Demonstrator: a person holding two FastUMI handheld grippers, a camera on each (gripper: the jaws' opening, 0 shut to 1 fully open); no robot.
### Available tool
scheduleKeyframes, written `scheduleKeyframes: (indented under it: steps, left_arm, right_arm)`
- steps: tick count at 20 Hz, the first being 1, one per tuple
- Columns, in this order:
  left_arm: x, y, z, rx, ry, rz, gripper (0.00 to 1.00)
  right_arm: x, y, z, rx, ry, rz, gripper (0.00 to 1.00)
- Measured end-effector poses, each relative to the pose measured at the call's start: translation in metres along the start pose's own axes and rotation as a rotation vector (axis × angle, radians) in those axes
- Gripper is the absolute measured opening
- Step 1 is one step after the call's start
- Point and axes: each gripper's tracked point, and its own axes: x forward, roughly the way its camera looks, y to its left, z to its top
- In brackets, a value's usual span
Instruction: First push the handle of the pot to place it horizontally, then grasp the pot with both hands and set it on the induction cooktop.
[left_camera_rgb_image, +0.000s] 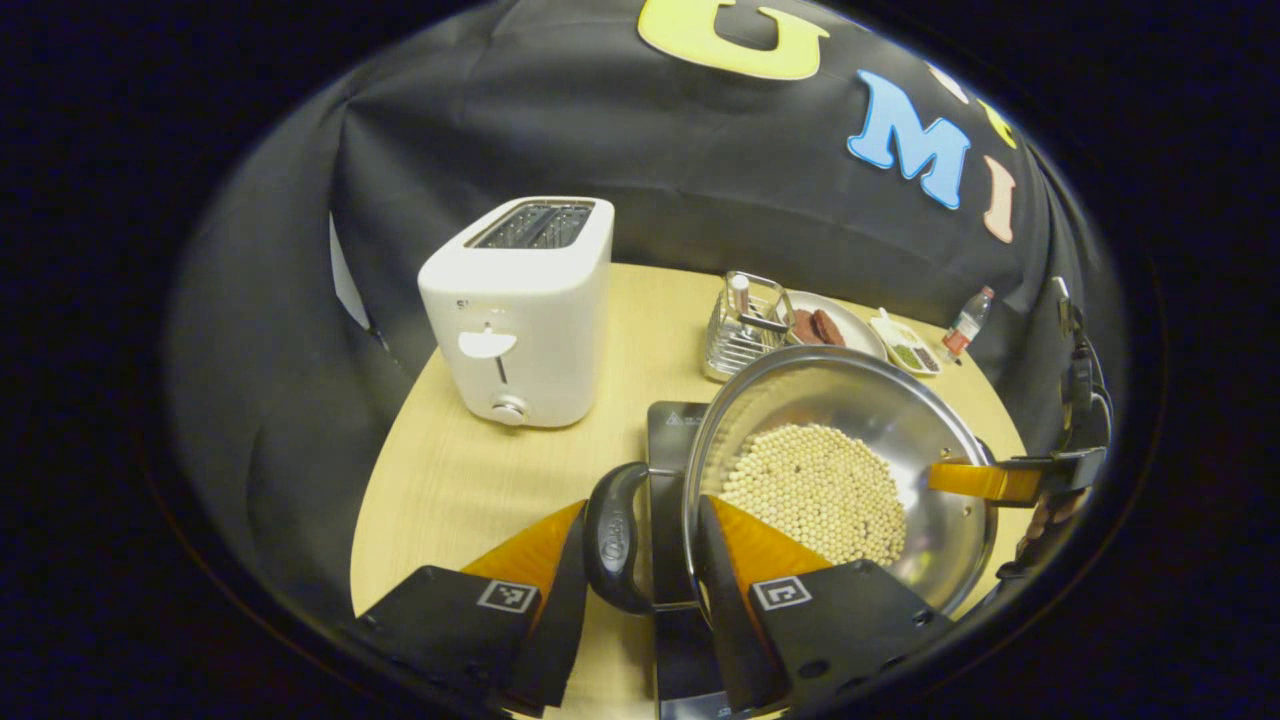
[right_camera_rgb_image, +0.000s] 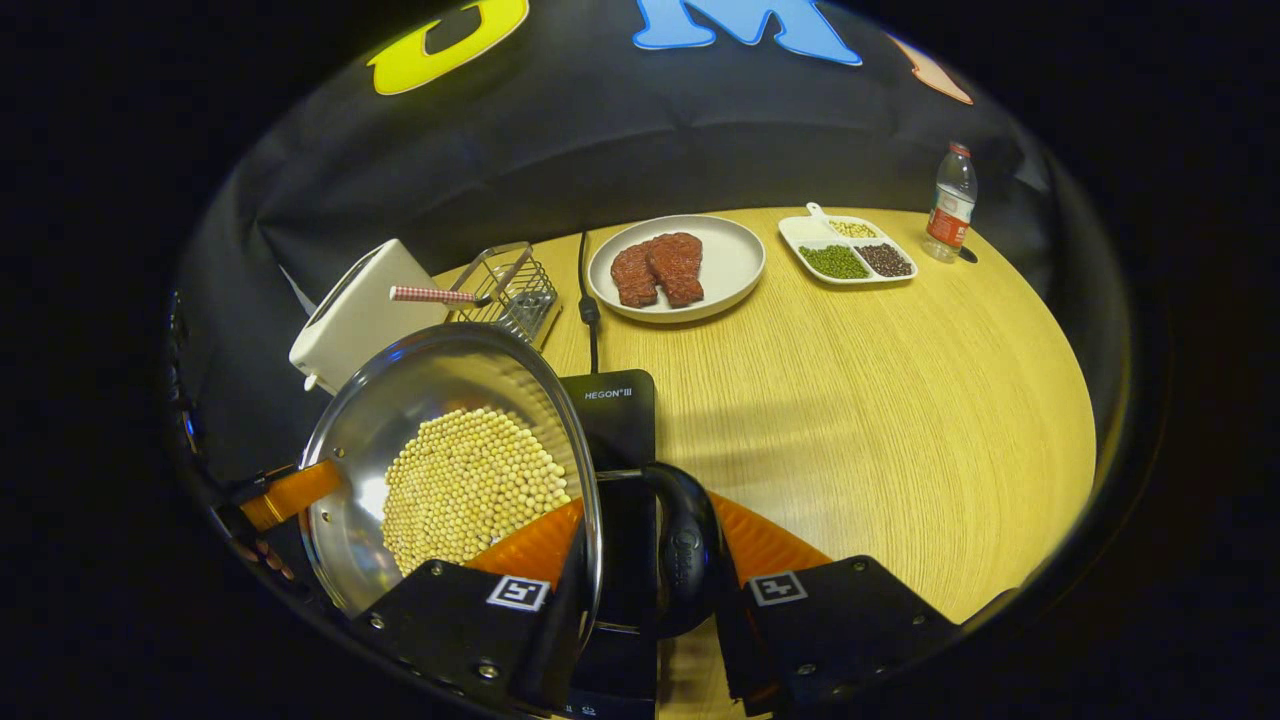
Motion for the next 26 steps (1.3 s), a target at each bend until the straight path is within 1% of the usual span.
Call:
scheduleKeyframes:
  steps: [1,2,3,4,5,7,9,11,14,17,20,21,22,23,24,26]
  left_arm:
    - [-0.004,0.001,0.007,-0.004,-0.032,0.005,0.68]
    - [-0.012,0.001,0.015,-0.017,-0.065,0.012,0.73]
    - [-0.018,0.003,0.021,-0.027,-0.087,0.029,0.78]
    - [-0.03,0.003,0.029,-0.035,-0.116,0.044,0.89]
    - [-0.043,0.0,0.041,-0.037,-0.157,0.056,0.88]
    - [-0.074,-0.014,0.068,-0.034,-0.251,0.076,0.89]
    - [-0.107,-0.05,0.094,-0.033,-0.351,0.067,0.89]
    - [-0.133,-0.093,0.12,-0.028,-0.437,0.052,0.89]
    - [-0.181,-0.168,0.154,-0.038,-0.553,0.013,0.89]
    - [-0.229,-0.24,0.185,-0.02,-0.675,-0.006,0.9]
    - [-0.271,-0.303,0.202,0.006,-0.755,-0.009,0.89]
    - [-0.282,-0.323,0.206,0.023,-0.777,-0.011,0.91]
    - [-0.292,-0.341,0.209,0.036,-0.801,-0.014,0.89]
    - [-0.303,-0.358,0.212,0.048,-0.82,-0.018,0.89]
    - [-0.312,-0.375,0.213,0.058,-0.835,-0.027,0.92]
    - [-0.319,-0.399,0.214,0.07,-0.848,-0.029,0.92]
  right_arm:
    - [-0.001,-0.002,0.003,-0.014,-0.016,-0.002,0.54]
    - [-0.005,-0.002,0.01,-0.026,-0.042,0.002,0.7]
    - [-0.011,-0.002,0.017,-0.037,-0.071,0.007,0.78]
    - [-0.021,-0.002,0.027,-0.045,-0.107,0.018,0.94]
    - [-0.033,-0.005,0.038,-0.053,-0.152,0.024,0.96]
    - [-0.064,-0.012,0.065,-0.064,-0.258,0.032,0.97]
    - [-0.103,-0.02,0.092,-0.07,-0.372,0.046,0.96]
    - [-0.144,-0.037,0.119,-0.084,-0.474,0.04,0.97]
    - [-0.205,-0.065,0.142,-0.084,-0.572,0.027,0.96]
    - [-0.269,-0.105,0.167,-0.061,-0.687,-0.006,0.97]
    - [-0.333,-0.143,0.186,-0.034,-0.786,-0.027,0.96]
    - [-0.351,-0.155,0.191,-0.026,-0.816,-0.027,0.96]
    - [-0.366,-0.161,0.195,-0.025,-0.848,-0.032,0.96]
    - [-0.379,-0.175,0.195,-0.035,-0.861,-0.047,0.96]
    - [-0.391,-0.184,0.196,-0.045,-0.875,-0.049,0.96]
    - [-0.409,-0.2,0.2,-0.05,-0.91,-0.054,0.96]
